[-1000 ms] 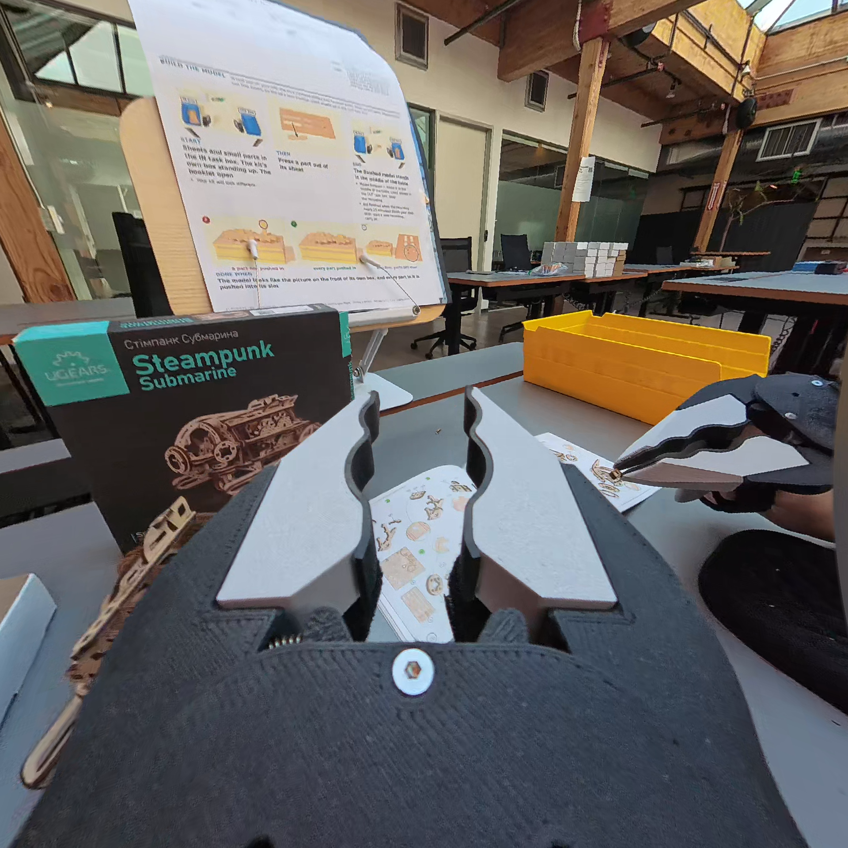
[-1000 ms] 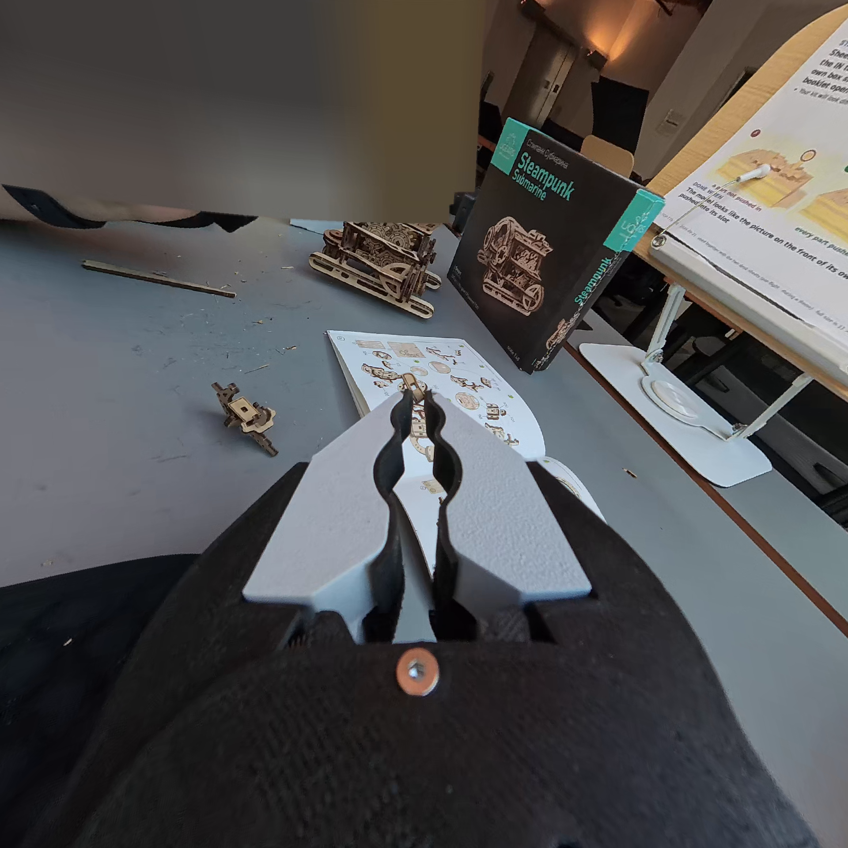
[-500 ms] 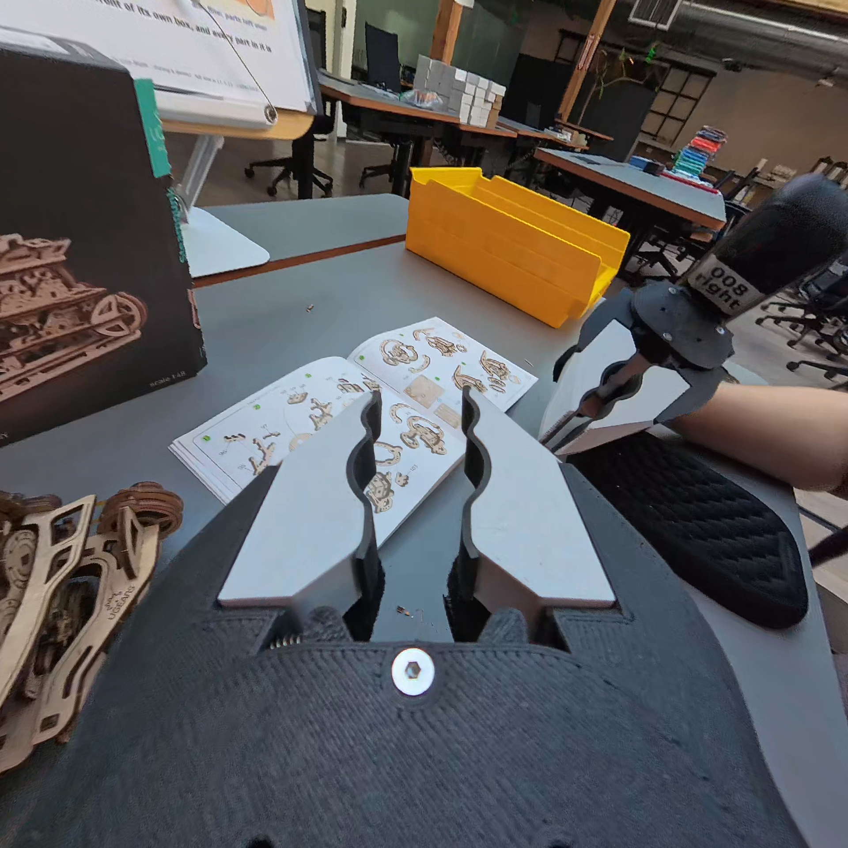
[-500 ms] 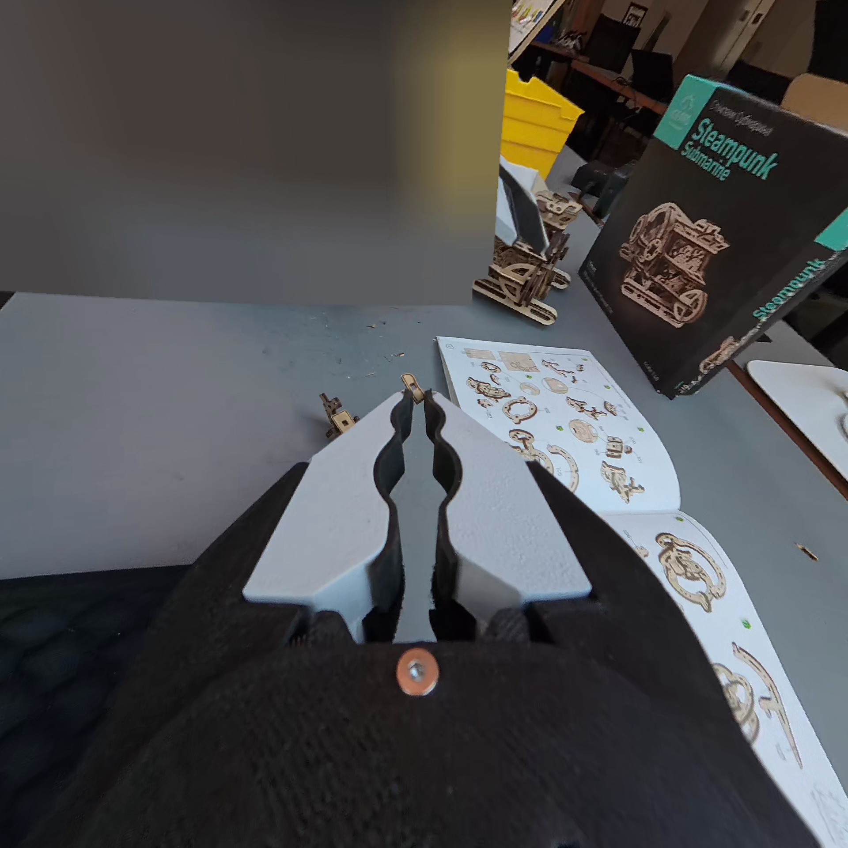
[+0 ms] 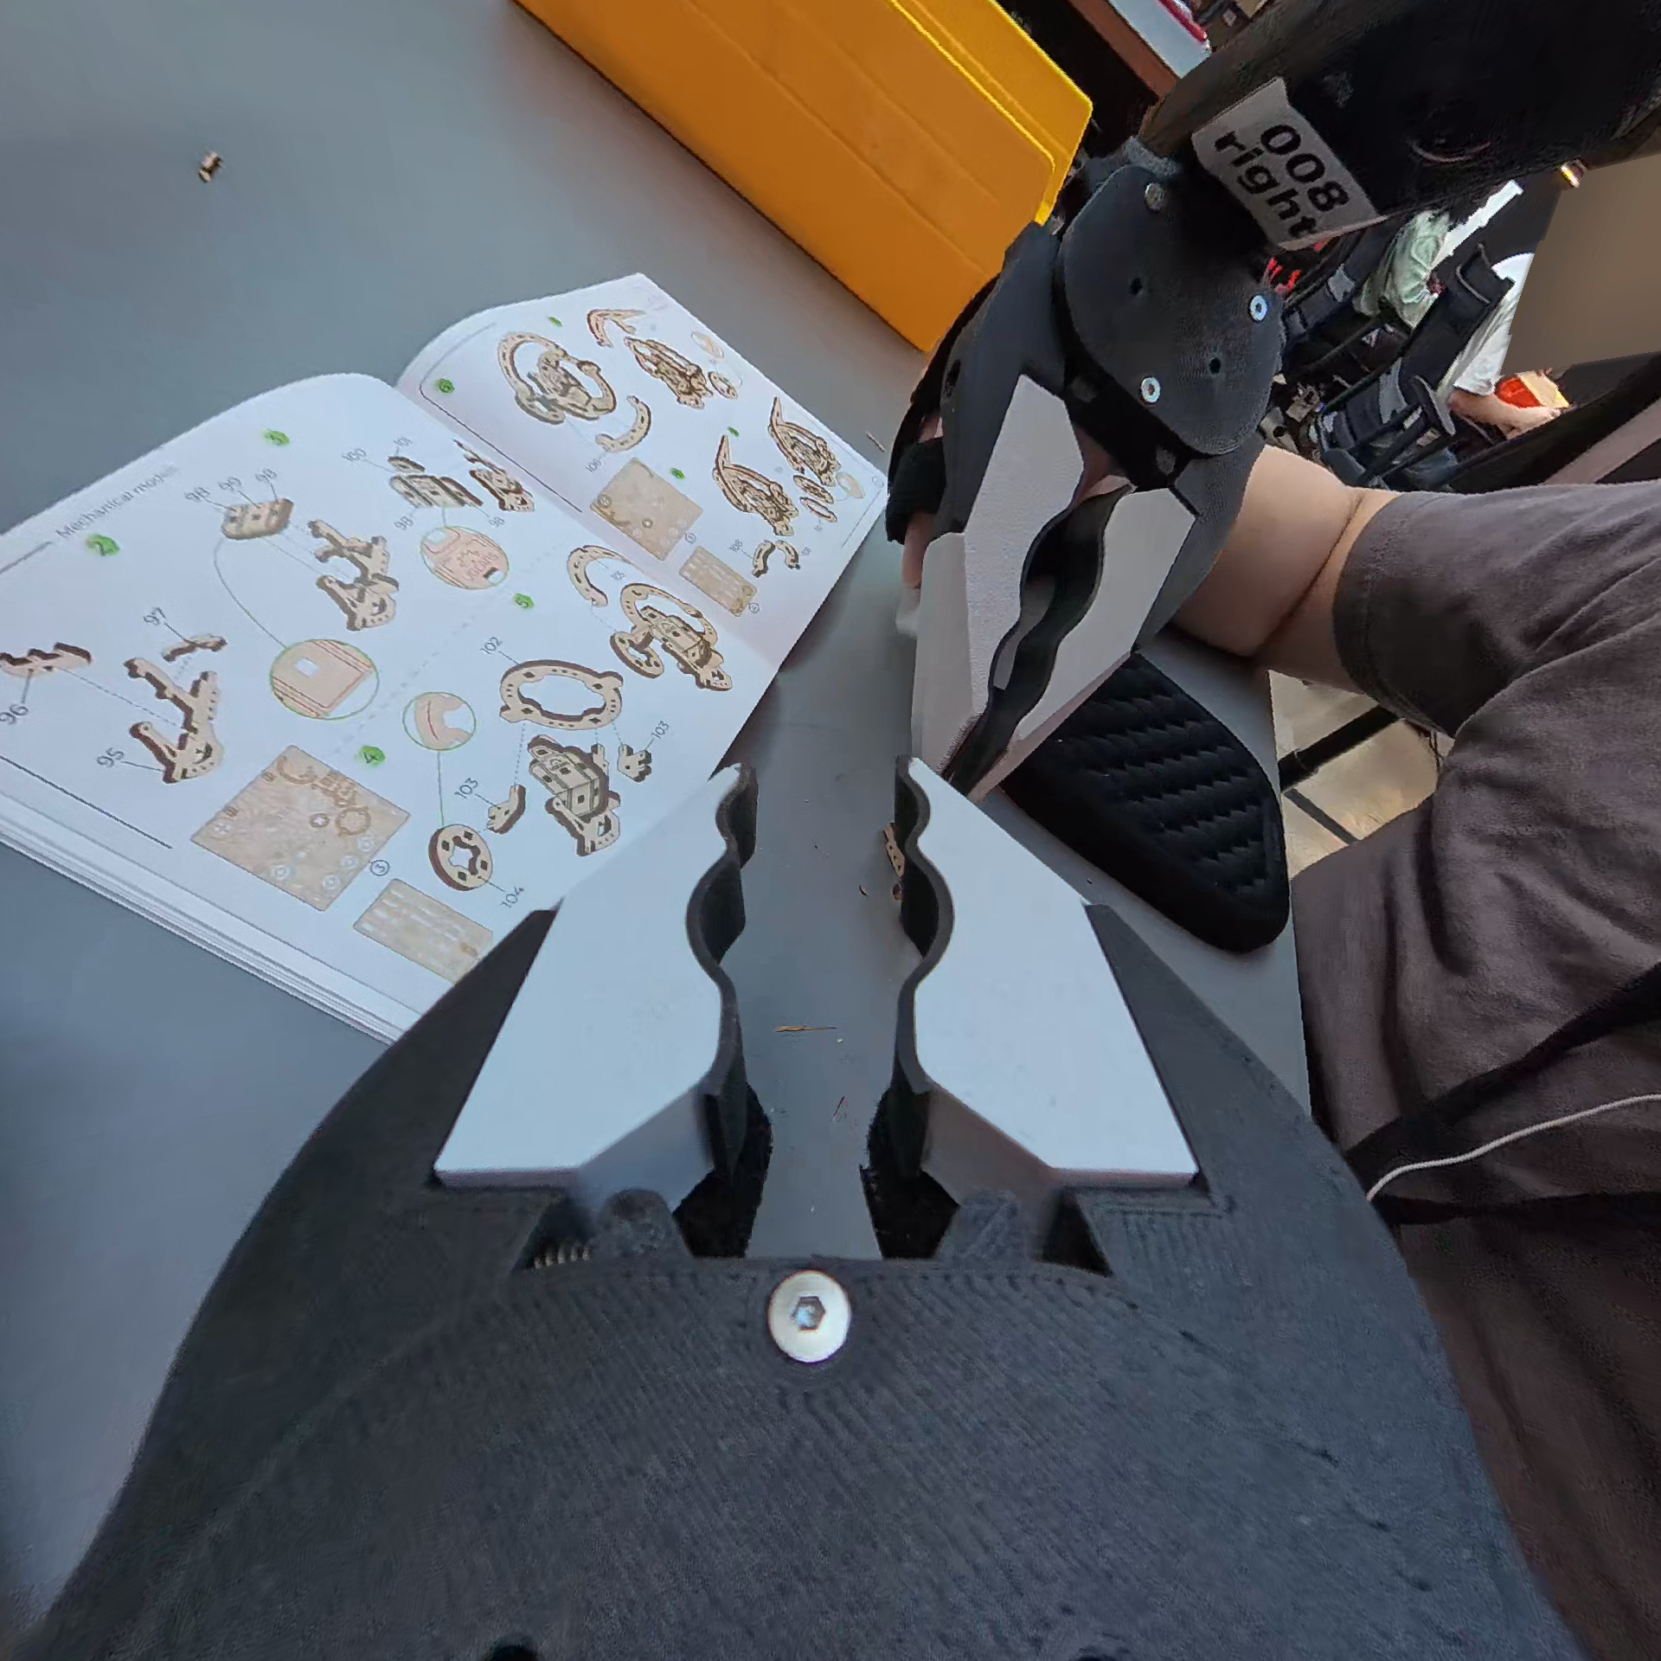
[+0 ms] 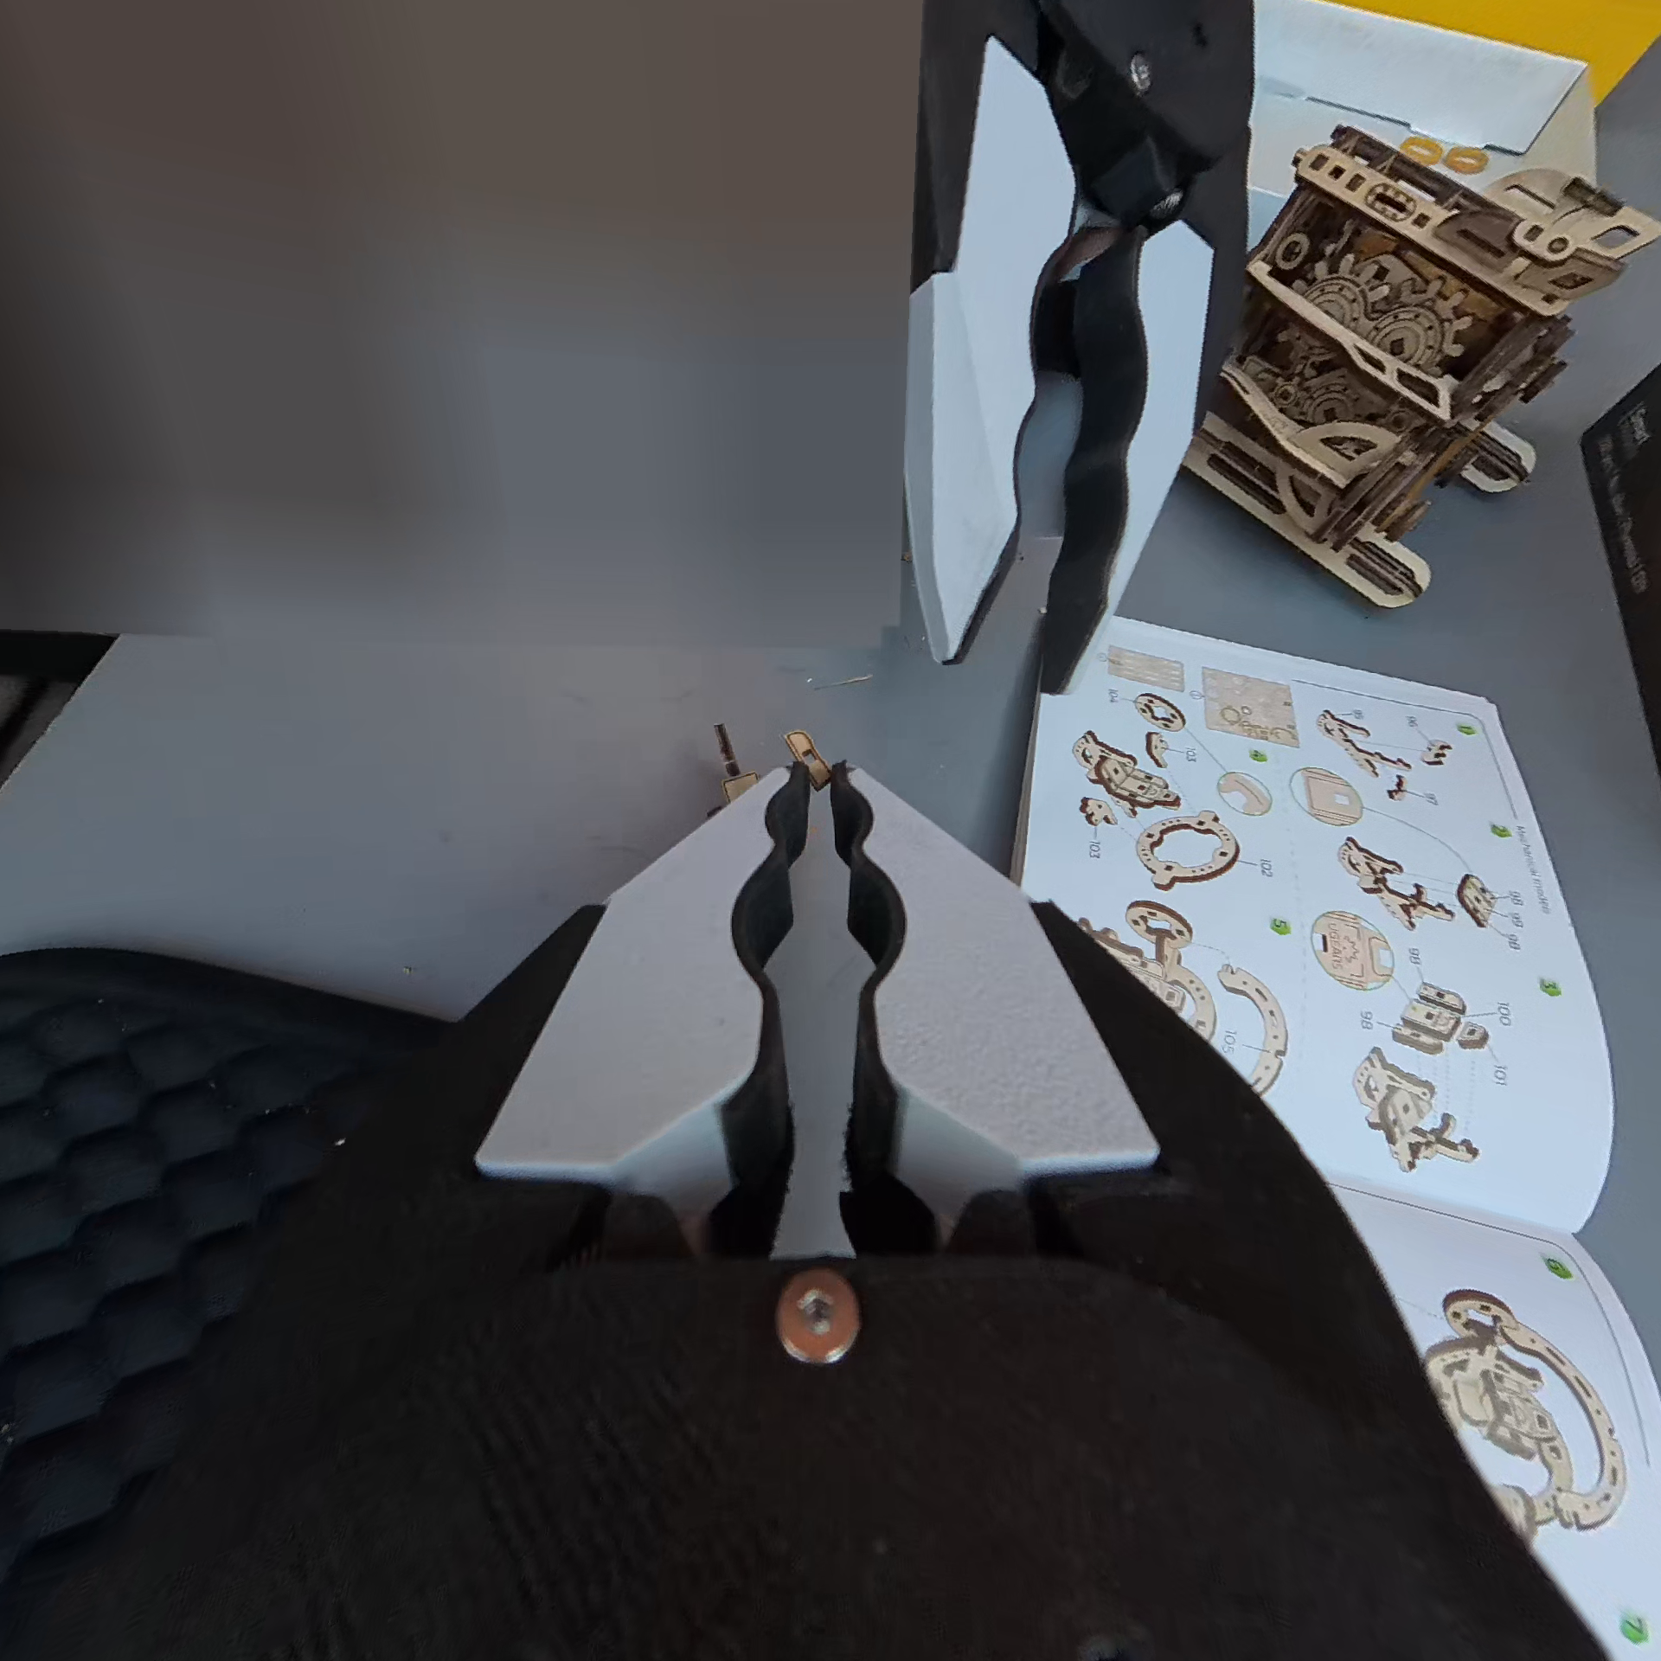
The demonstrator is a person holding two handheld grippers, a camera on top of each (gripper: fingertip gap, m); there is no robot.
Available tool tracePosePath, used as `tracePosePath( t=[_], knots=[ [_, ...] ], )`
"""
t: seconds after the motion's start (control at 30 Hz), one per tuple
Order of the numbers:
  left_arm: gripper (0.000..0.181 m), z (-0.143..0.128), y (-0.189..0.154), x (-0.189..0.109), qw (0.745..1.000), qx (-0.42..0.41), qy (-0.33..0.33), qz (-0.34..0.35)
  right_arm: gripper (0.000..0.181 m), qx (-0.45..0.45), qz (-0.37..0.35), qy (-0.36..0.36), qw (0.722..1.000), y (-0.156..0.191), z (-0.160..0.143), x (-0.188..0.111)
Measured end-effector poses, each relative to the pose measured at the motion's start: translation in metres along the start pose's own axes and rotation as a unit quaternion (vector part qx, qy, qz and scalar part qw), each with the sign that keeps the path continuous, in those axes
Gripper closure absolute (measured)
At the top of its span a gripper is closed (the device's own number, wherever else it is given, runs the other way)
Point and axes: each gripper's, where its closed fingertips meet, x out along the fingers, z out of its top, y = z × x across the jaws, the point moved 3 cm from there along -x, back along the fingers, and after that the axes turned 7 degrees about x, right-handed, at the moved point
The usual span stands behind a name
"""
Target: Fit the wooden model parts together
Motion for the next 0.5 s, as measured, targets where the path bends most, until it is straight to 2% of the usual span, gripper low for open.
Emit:
tracePosePath(
  t=[0.07, 0.13, 0.23, 0.27, 0.37, 0.5],
  knots=[
    [0.154, -0.003, -0.002, -0.001, 0.999, -0.027, 0.007, -0.020, 0.178, 0.006, 0.008, -0.016, 1.000, -0.001, -0.001, 0.000],
    [0.156, -0.006, -0.009, -0.002, 0.994, -0.075, 0.025, -0.074, 0.178, -0.002, -0.002, -0.030, 1.000, -0.005, -0.002, -0.002],
    [0.164, 0.003, -0.018, -0.006, 0.980, -0.131, -0.009, -0.150, 0.178, -0.022, -0.010, -0.043, 0.999, -0.009, -0.003, -0.003],
    [0.166, 0.004, -0.016, -0.005, 0.979, -0.139, -0.015, -0.151, 0.178, -0.030, -0.012, -0.051, 0.998, -0.010, -0.001, -0.003],
    [0.164, -0.009, -0.005, 0.000, 0.984, -0.140, 0.021, -0.109, 0.178, -0.056, -0.031, -0.058, 0.996, -0.013, 0.003, -0.002],
    [0.163, -0.005, -0.010, 0.002, 0.964, -0.221, -0.005, -0.148, 0.178, -0.089, -0.060, -0.066, 0.992, -0.011, 0.006, -0.004]
  ],
)
